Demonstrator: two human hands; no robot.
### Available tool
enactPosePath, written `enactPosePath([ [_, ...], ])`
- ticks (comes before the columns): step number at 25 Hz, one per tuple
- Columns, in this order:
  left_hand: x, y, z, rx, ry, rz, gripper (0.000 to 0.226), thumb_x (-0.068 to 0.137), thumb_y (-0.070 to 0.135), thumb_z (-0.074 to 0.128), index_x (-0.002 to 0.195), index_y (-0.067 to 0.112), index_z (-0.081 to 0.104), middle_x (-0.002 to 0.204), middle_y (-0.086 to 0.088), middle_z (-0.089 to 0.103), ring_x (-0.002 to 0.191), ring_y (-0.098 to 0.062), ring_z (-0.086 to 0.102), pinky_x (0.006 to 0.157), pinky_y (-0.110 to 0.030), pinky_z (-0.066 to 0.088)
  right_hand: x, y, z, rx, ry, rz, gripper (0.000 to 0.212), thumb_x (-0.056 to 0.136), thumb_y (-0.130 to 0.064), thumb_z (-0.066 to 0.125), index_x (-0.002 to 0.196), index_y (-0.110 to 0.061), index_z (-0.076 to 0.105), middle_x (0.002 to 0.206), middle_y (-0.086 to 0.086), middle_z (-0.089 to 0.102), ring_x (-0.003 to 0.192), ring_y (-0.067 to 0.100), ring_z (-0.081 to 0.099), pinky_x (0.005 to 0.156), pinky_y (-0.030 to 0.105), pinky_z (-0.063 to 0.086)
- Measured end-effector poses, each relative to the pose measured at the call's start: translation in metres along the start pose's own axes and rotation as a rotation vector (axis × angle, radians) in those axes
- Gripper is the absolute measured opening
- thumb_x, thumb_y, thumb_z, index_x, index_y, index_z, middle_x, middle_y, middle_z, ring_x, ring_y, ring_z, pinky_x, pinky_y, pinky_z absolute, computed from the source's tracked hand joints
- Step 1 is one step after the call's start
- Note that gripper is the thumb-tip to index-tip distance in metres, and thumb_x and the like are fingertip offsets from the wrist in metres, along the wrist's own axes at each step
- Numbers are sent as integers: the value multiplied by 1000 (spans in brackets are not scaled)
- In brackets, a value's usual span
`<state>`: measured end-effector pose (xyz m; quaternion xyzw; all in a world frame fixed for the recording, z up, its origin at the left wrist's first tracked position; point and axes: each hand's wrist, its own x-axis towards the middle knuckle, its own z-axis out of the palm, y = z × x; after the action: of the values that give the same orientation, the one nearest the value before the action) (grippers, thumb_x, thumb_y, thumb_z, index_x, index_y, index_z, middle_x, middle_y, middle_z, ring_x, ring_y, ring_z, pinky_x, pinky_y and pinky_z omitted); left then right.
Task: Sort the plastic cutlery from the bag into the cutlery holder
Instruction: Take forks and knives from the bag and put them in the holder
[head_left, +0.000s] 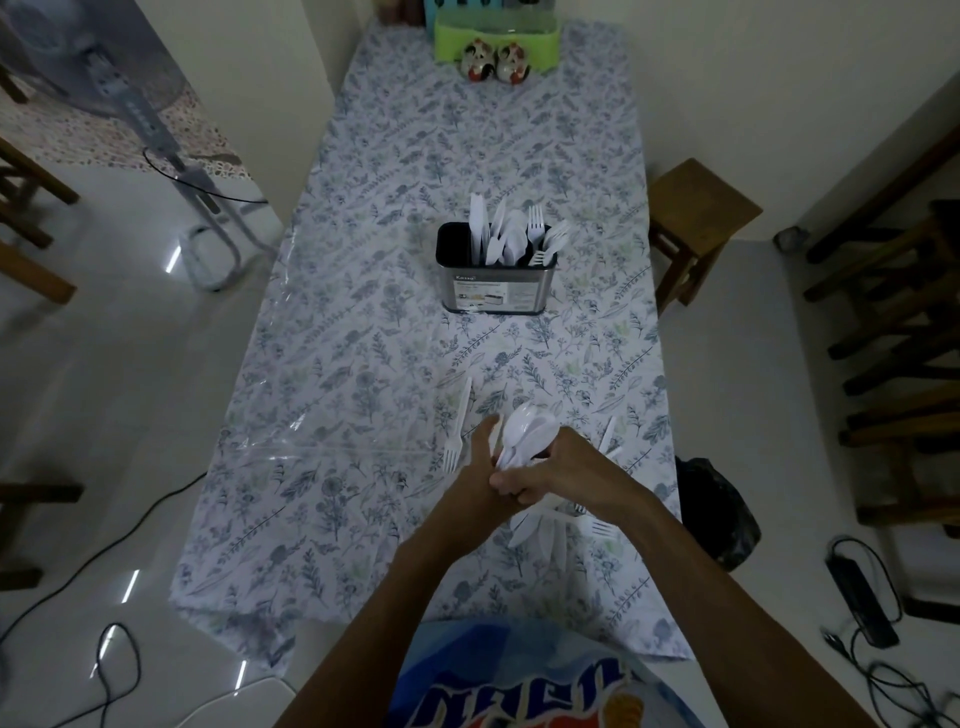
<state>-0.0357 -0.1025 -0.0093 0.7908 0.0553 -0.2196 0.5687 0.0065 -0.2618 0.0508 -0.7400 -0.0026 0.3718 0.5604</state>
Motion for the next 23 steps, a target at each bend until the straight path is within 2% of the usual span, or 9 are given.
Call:
enactPosePath([
  [2, -2, 4, 4, -29, 23, 27, 86, 89, 5, 75, 148, 29, 16, 118, 14, 55, 99, 10, 64, 84, -19, 56, 3, -2, 0, -19, 15, 16, 26, 71, -33, 87, 84, -12, 80, 84, 12, 79, 84, 30, 76, 91, 51, 59],
  [4, 1, 7, 6, -122, 75, 60, 82, 87, 16, 77, 145, 19, 20, 125, 6, 55, 99, 18, 60, 81, -10, 52, 6, -7, -1, -37, 44, 33, 26, 68, -31, 87, 82, -10, 80, 81, 12, 78, 80, 28, 77, 90, 51, 59],
  [6, 5, 13, 6, -148, 155, 106, 91, 81, 52, 76, 147, 12, 28, 127, 7, 57, 104, 14, 61, 85, -15, 54, 8, -14, -4, -53, 93, 49, 22, 68, -25, 86, 82, -10, 79, 77, 10, 78, 76, 24, 77, 86, 47, 61],
  [7, 7, 18, 4, -136, 163, 128, 93, 78, 56, 75, 146, 10, 31, 123, 13, 58, 104, 12, 61, 87, -16, 54, 9, -18, -5, -71, 115, 52, 20, 68, -24, 86, 82, -11, 79, 75, 10, 78, 74, 23, 77, 85, 46, 62],
  [9, 13, 19, 1, -139, 175, 127, 81, 77, 46, 71, 141, 12, 34, 116, 15, 57, 100, 14, 61, 85, -12, 51, 13, -25, -7, -100, 137, 43, 18, 68, -23, 85, 81, -12, 79, 73, 9, 78, 72, 22, 77, 85, 45, 61],
  [12, 19, 20, -6, -94, 139, 139, 78, 82, 19, 83, 143, 24, 35, 121, 22, 57, 107, 15, 58, 88, -13, 48, 21, -38, -16, -135, 148, 25, 27, 64, -29, 87, 86, -15, 80, 77, 6, 79, 75, 21, 77, 86, 47, 61],
  [16, 17, 21, -27, -90, 201, 155, 96, 79, 38, 85, 154, 28, 27, 137, 18, 50, 122, 3, 53, 94, -17, 49, 41, -82, -52, -177, 185, -95, 36, 70, -27, 90, 102, -14, 77, 92, 3, 80, 79, 23, 77, 84, 48, 62],
  [20, 2, 14, -45, -91, 298, 83, 75, 89, 53, 67, 151, 32, 29, 121, 13, 62, 100, 4, 65, 77, -17, 53, 101, -145, -103, -195, 360, -182, 29, 71, -22, 89, 95, -11, 78, 91, 7, 79, 82, 24, 77, 82, 50, 62],
  [23, -7, 3, -50, -109, 321, 30, 59, 93, 54, 57, 145, 39, 32, 103, 6, 71, 87, -3, 71, 71, -20, 54, 142, -170, -123, -231, 379, -186, 20, 74, -19, 87, 89, -8, 78, 84, 13, 78, 79, 28, 76, 82, 51, 62],
])
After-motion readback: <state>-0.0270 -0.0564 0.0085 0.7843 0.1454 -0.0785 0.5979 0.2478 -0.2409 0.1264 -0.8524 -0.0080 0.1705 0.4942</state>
